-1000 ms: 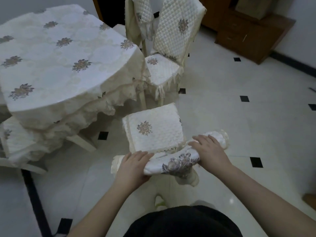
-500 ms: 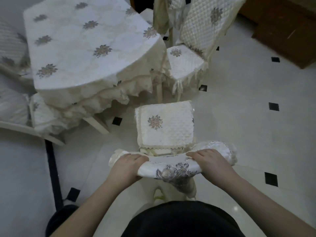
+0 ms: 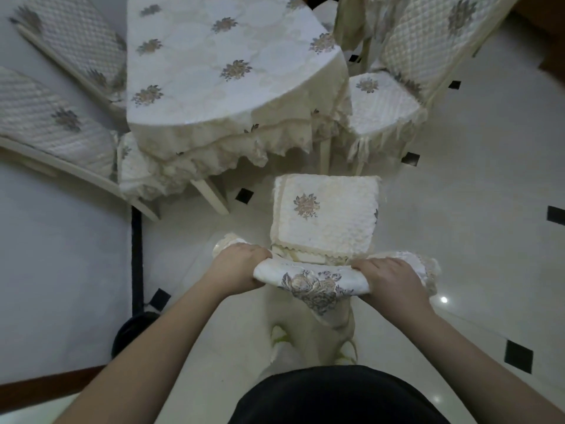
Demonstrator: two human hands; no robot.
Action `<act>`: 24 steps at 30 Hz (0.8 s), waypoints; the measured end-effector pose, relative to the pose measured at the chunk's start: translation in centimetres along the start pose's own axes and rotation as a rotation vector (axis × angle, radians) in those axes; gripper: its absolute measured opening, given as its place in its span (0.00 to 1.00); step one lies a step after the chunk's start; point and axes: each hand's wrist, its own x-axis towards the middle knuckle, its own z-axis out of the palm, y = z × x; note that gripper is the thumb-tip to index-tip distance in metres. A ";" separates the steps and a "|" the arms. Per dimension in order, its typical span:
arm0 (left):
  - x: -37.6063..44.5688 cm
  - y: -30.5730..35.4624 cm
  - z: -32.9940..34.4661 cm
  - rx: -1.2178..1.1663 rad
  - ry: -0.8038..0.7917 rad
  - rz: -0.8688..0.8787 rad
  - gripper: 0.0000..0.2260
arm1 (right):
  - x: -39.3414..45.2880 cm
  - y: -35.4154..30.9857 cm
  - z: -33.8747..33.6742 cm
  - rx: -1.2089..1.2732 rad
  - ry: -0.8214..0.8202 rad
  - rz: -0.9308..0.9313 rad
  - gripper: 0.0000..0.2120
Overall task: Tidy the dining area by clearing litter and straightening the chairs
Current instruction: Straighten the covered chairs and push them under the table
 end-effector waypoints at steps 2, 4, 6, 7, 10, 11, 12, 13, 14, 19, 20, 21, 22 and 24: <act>0.0 0.0 -0.1 -0.008 -0.026 -0.020 0.13 | 0.2 0.3 0.2 -0.004 -0.033 -0.024 0.22; 0.2 0.1 -0.3 0.011 -0.059 -0.043 0.13 | 0.4 0.4 0.2 -0.009 -0.055 -0.022 0.22; 0.2 0.3 -0.5 0.035 -0.087 -0.051 0.11 | 0.5 0.2 0.0 -0.015 -0.063 -0.017 0.21; 0.2 0.3 -0.5 0.039 -0.100 -0.048 0.11 | 0.5 0.1 -0.1 -0.017 -0.062 -0.015 0.21; 0.4 0.1 -0.5 0.055 -0.137 -0.028 0.11 | 0.6 -0.1 -0.3 -0.018 -0.069 -0.011 0.20; 0.4 0.1 -0.6 0.067 -0.148 -0.017 0.11 | 0.6 -0.1 -0.4 -0.018 -0.071 -0.010 0.21; 0.4 0.0 -0.7 0.084 -0.157 -0.005 0.10 | 0.7 -0.1 -0.4 -0.021 -0.066 -0.008 0.21; 0.5 0.0 -1.0 0.104 -0.165 0.006 0.10 | 0.7 -0.1 -0.4 -0.020 -0.058 -0.006 0.22; 0.6 0.0 -1.3 0.122 -0.169 0.015 0.11 | 0.8 -0.1 -0.4 -0.014 -0.049 -0.006 0.22; 1.1 -0.7 -3.5 0.206 -0.203 0.022 0.09 | 2.0 -0.9 -1.1 0.008 0.025 -0.024 0.16; 1.2 -1.1 -4.1 0.214 -0.203 0.023 0.09 | 2.4 -1.2 -1.4 0.011 0.044 -0.031 0.15; 1.3 -1.5 -4.8 0.222 -0.199 0.019 0.08 | 3.0 -1.5 -1.6 0.018 0.064 -0.035 0.14; 1.4 -1.9 -5.4 0.225 -0.194 0.008 0.08 | 3.7 -1.7 -1.9 0.027 0.078 -0.038 0.14; 1.5 -2.8 -6.6 0.214 -0.181 -0.018 0.06 | 5.2 -2.2 -2.2 0.038 0.080 -0.039 0.16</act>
